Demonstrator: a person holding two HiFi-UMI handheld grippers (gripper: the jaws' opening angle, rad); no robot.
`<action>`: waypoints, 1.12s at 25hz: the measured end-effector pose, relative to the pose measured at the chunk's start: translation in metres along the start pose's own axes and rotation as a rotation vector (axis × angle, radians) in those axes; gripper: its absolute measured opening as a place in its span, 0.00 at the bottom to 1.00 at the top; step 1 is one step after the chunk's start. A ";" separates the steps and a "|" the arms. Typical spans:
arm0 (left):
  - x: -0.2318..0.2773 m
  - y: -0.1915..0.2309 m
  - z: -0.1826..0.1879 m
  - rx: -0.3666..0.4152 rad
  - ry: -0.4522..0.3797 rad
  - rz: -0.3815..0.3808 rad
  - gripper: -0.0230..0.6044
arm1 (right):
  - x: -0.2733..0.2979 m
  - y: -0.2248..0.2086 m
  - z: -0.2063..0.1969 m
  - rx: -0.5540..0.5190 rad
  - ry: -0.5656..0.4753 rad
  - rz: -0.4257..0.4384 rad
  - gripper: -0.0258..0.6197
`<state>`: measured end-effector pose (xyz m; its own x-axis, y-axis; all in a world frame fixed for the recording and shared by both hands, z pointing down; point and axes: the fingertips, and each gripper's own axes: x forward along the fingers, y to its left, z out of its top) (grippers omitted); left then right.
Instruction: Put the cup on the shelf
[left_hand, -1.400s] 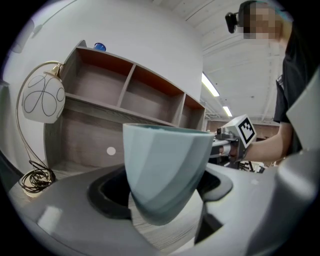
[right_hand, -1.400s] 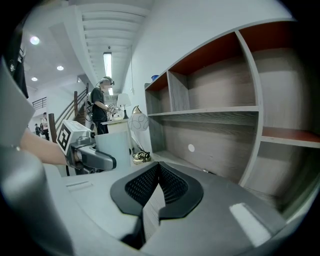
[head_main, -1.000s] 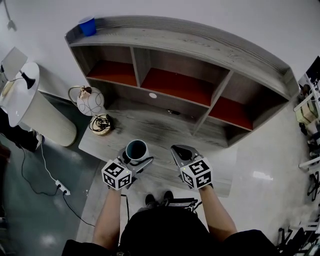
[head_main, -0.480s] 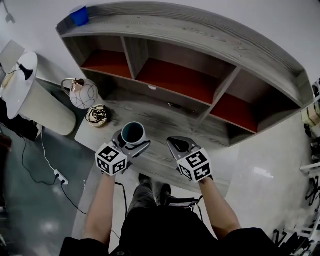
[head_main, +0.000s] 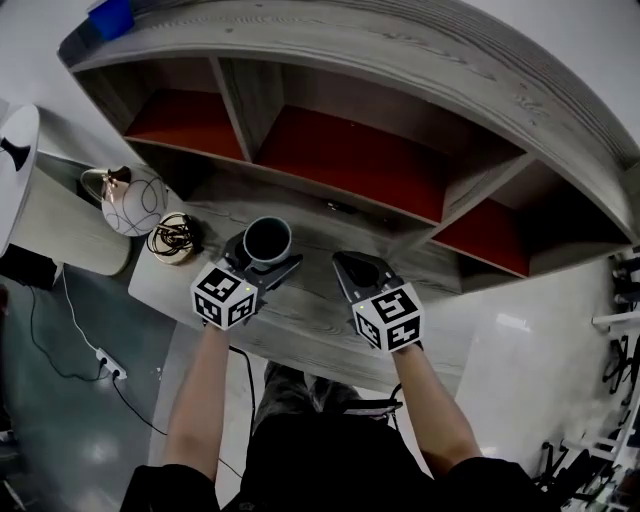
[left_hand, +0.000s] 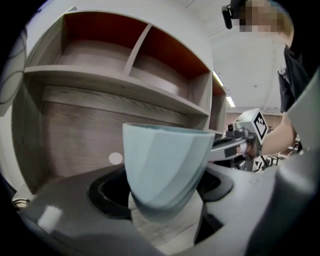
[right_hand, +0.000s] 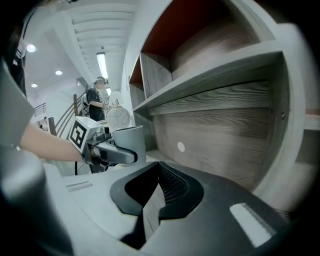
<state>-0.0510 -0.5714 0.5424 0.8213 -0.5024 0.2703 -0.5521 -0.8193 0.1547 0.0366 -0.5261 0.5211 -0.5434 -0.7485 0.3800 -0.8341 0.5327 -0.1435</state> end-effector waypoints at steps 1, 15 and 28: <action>0.007 0.007 -0.002 0.002 0.002 -0.002 0.63 | 0.006 -0.005 0.001 0.004 -0.007 -0.011 0.06; 0.081 0.079 -0.035 0.007 -0.025 0.049 0.63 | 0.068 -0.057 -0.011 0.077 -0.030 -0.103 0.06; 0.117 0.095 -0.074 0.040 -0.002 0.039 0.63 | 0.090 -0.066 -0.028 0.073 -0.024 -0.114 0.06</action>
<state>-0.0182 -0.6874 0.6594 0.7996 -0.5346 0.2736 -0.5775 -0.8094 0.1061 0.0456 -0.6174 0.5902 -0.4459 -0.8124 0.3758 -0.8949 0.4140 -0.1667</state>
